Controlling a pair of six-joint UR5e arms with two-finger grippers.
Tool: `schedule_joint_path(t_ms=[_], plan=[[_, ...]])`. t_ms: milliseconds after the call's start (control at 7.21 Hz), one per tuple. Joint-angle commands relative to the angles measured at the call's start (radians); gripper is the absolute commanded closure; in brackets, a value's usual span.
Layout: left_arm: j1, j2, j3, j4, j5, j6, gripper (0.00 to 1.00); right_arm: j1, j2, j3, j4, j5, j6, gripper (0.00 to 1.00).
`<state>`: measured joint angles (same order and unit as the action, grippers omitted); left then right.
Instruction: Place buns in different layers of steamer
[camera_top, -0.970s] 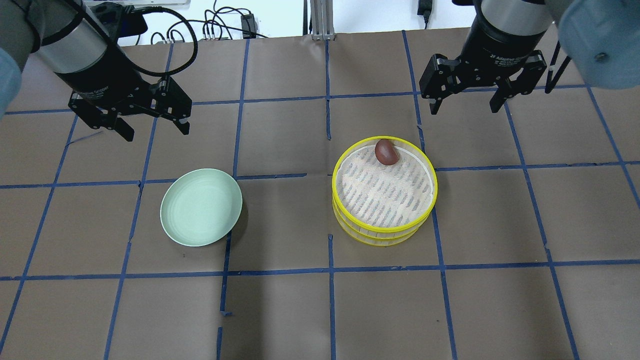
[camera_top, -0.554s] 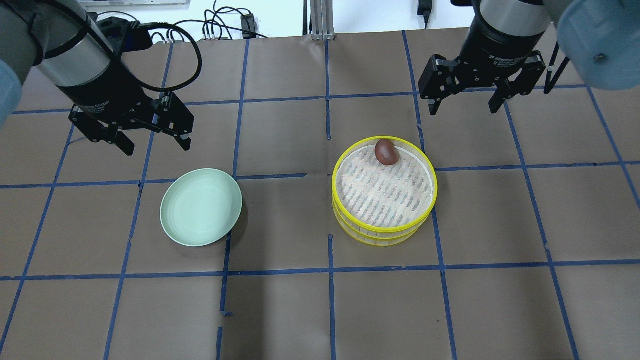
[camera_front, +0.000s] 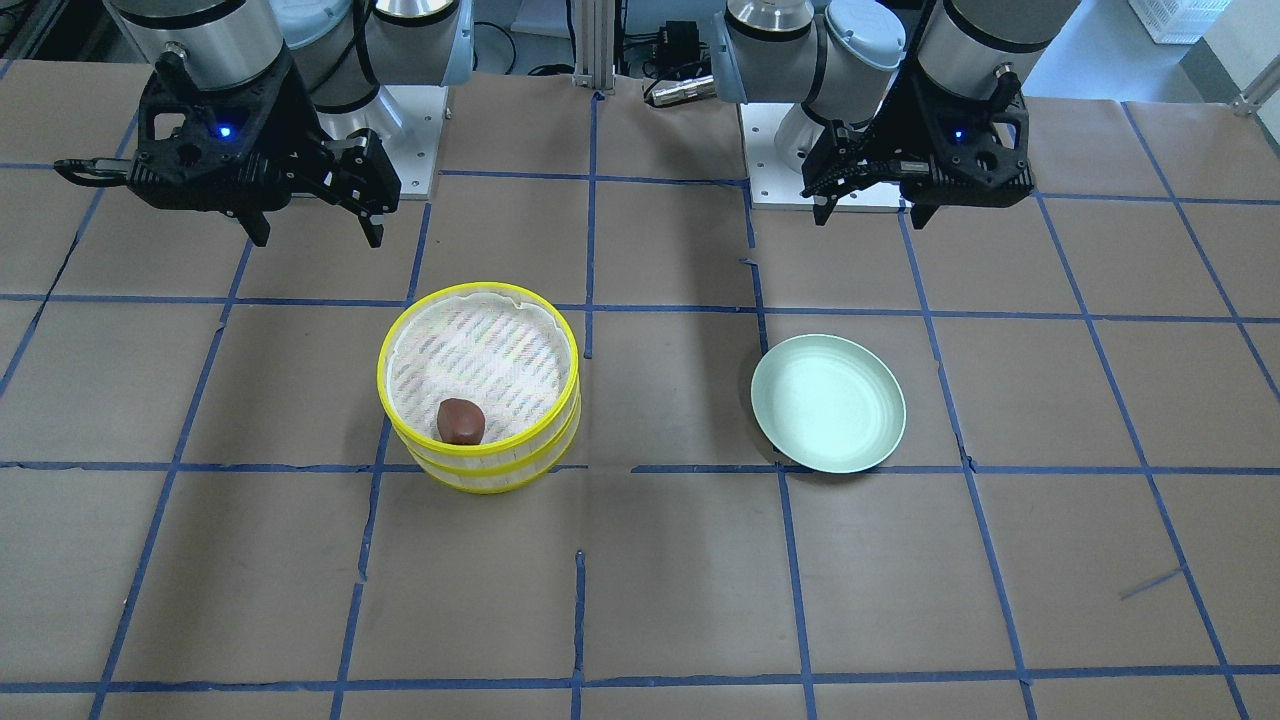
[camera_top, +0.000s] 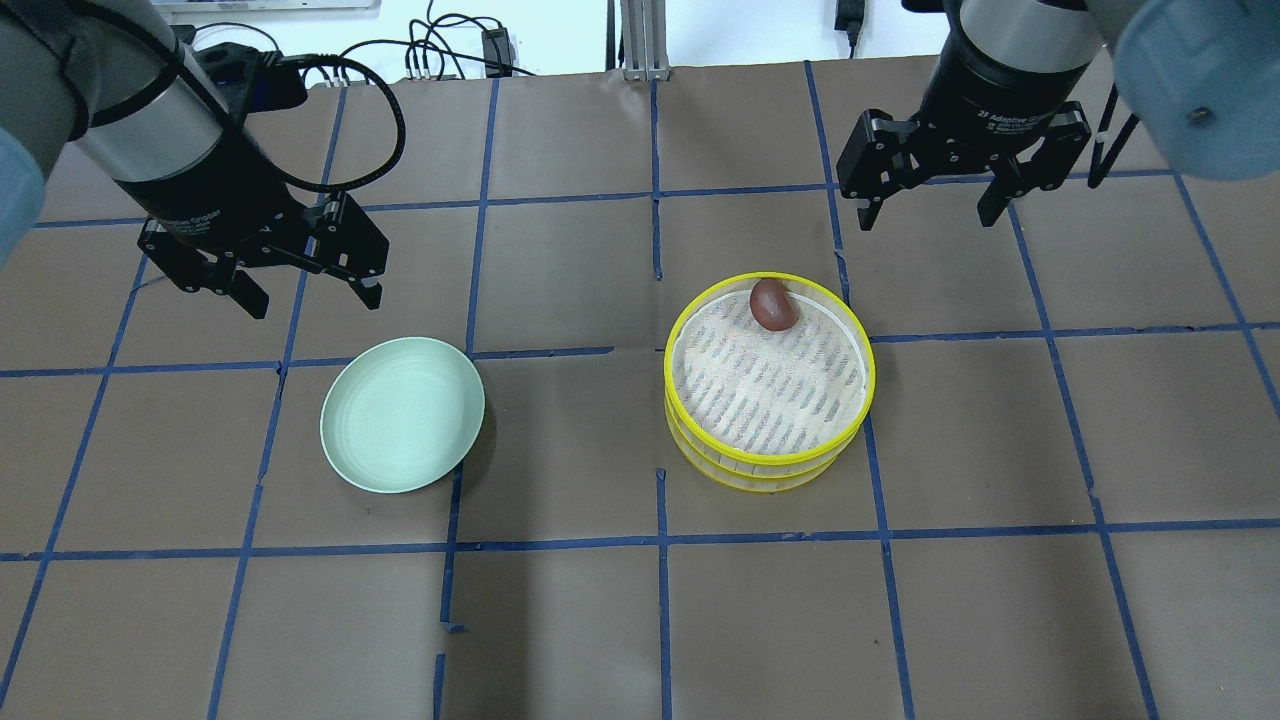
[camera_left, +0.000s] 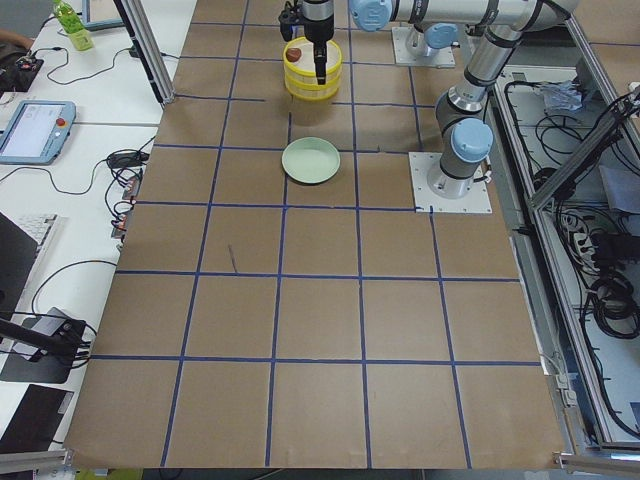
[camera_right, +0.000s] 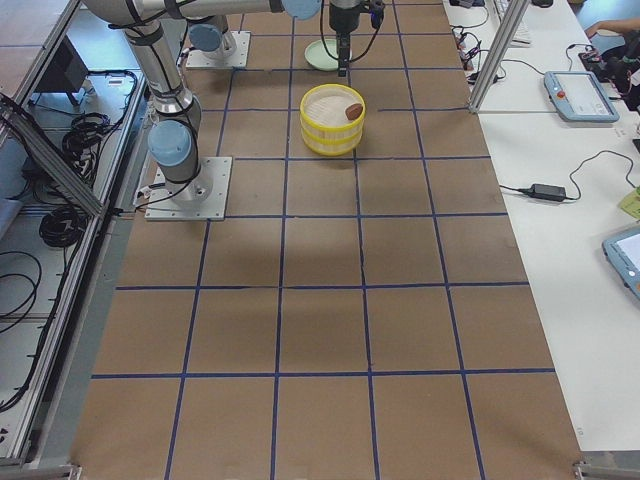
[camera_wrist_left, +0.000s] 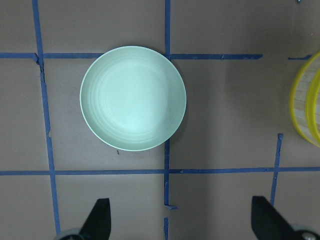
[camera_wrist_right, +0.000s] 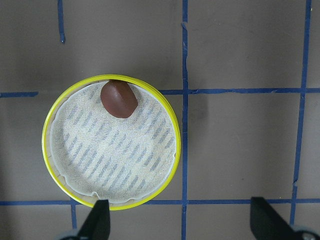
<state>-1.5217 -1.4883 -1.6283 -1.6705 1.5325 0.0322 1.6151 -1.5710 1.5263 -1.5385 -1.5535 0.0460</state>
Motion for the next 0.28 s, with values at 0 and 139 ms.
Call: schedule_joint_path(t_ms=[0,139], plan=[[0.000,0.000,-0.001,0.001,0.000,0.000,0.00,-0.001,0.000,0.000,-0.002,0.000,-0.001,0.00],[0.000,0.002,-0.001,0.001,0.000,0.000,0.00,-0.001,0.000,0.000,0.000,-0.003,0.000,0.00]])
